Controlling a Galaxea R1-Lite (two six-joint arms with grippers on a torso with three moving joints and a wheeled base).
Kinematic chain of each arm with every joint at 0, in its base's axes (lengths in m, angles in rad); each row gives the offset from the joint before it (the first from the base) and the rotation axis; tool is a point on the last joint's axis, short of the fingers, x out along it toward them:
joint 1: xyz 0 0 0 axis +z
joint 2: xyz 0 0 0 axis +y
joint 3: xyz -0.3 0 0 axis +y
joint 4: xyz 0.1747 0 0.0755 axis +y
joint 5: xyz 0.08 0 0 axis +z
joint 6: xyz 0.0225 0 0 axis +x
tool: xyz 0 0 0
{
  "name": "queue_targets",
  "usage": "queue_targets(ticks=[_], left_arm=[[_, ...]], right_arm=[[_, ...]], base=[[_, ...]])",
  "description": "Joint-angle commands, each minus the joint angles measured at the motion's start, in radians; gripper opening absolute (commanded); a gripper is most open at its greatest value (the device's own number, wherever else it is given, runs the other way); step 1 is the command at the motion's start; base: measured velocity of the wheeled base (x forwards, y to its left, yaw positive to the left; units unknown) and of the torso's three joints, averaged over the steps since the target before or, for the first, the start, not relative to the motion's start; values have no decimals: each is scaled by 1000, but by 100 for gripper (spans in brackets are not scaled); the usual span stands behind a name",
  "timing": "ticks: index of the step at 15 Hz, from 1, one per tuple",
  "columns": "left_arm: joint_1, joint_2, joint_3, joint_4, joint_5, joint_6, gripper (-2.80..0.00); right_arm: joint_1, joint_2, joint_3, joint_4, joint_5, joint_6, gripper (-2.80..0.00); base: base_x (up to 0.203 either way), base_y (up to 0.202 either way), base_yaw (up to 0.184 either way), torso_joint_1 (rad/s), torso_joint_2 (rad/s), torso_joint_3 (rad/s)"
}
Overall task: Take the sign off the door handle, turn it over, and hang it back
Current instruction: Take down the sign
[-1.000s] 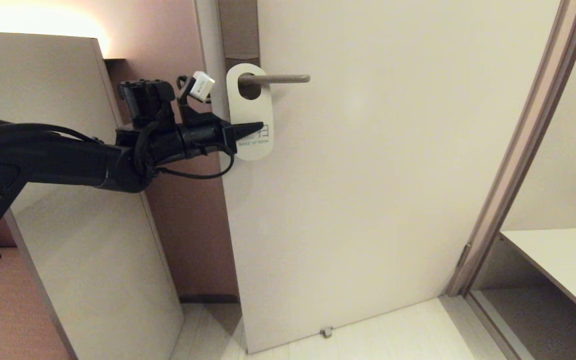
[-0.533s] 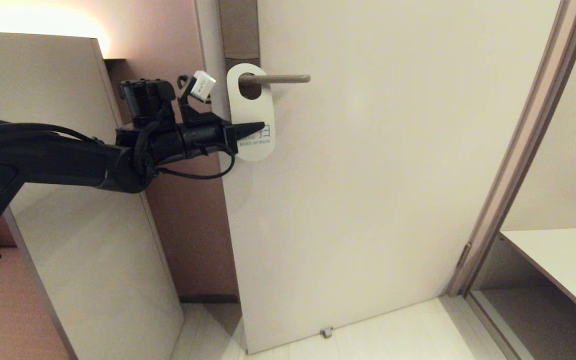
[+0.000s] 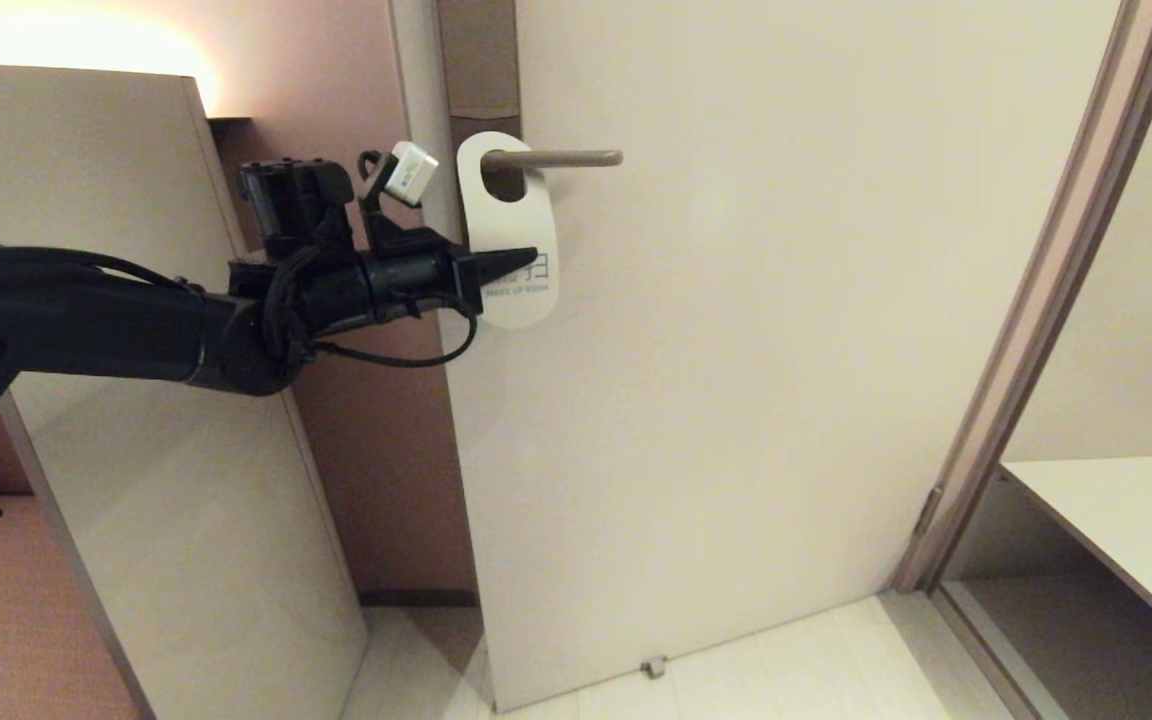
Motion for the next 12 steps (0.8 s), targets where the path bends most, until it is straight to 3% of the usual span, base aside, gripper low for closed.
queue_targets(ticks=[1,4,12], left_arm=[[-2,-11,3,-2,-5,-1,-280],[0,-15,2,-2,11,-1,-280],[-27,-17,2,2,156,35,-280]], right_arm=[[0,0,0,0,0,-1,-280],[0,1,0,0,0,-1,-280],[0,0,0,0,0,-1,-280]], base=[[0,0,0,0,0,0],[0,0,0,0,0,0],[0,0,0,0,0,0]])
